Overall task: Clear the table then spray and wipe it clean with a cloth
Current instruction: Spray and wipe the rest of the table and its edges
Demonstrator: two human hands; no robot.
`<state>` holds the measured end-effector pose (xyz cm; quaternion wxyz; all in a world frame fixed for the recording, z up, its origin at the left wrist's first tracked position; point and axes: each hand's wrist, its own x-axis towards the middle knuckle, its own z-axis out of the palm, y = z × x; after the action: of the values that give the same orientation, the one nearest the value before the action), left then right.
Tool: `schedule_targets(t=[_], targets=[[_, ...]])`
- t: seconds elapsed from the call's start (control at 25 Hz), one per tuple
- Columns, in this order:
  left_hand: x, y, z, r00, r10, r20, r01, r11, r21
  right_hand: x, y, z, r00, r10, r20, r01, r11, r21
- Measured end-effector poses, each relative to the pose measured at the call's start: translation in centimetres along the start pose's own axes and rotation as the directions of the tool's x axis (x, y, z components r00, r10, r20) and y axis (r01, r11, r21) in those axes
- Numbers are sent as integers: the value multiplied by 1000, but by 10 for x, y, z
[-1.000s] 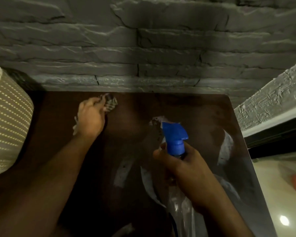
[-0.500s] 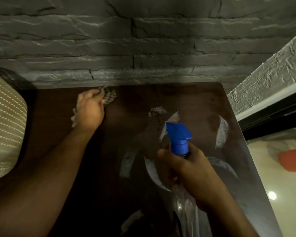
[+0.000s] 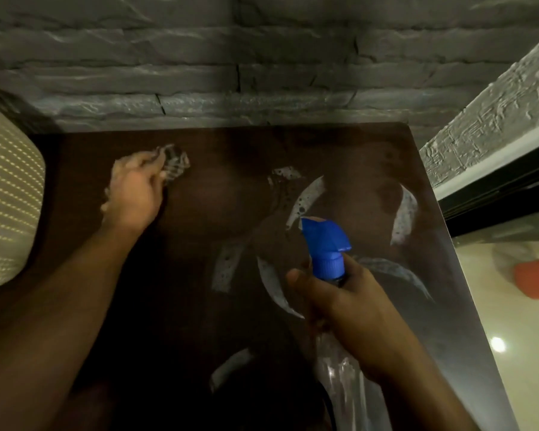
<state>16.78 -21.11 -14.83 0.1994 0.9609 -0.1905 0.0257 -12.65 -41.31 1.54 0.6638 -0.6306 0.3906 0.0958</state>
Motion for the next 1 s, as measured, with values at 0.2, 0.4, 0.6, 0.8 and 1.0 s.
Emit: schedule_targets(t=[0.2, 0.4, 0.6, 0.8, 1.0], targets=[[-62, 106, 28, 919, 370, 138, -369, 929, -29, -23, 11, 1, 999, -33, 29, 34, 999, -35], [-122, 1, -16, 985, 172, 9, -172, 985, -8, -59, 31, -5, 988, 40, 150, -21, 992, -126], [-77, 22, -8, 998, -52, -47, 53, 998, 25, -71, 46, -2, 991, 6, 135, 7, 995, -96], [-181, 43, -9, 985, 165, 52, -164, 986, -18, -89, 61, 2, 980, 27, 195, 13, 979, -205], [-158, -30, -35, 992, -104, -76, 106, 994, 22, -98, 70, 14, 959, -20, 284, 101, 956, -274]])
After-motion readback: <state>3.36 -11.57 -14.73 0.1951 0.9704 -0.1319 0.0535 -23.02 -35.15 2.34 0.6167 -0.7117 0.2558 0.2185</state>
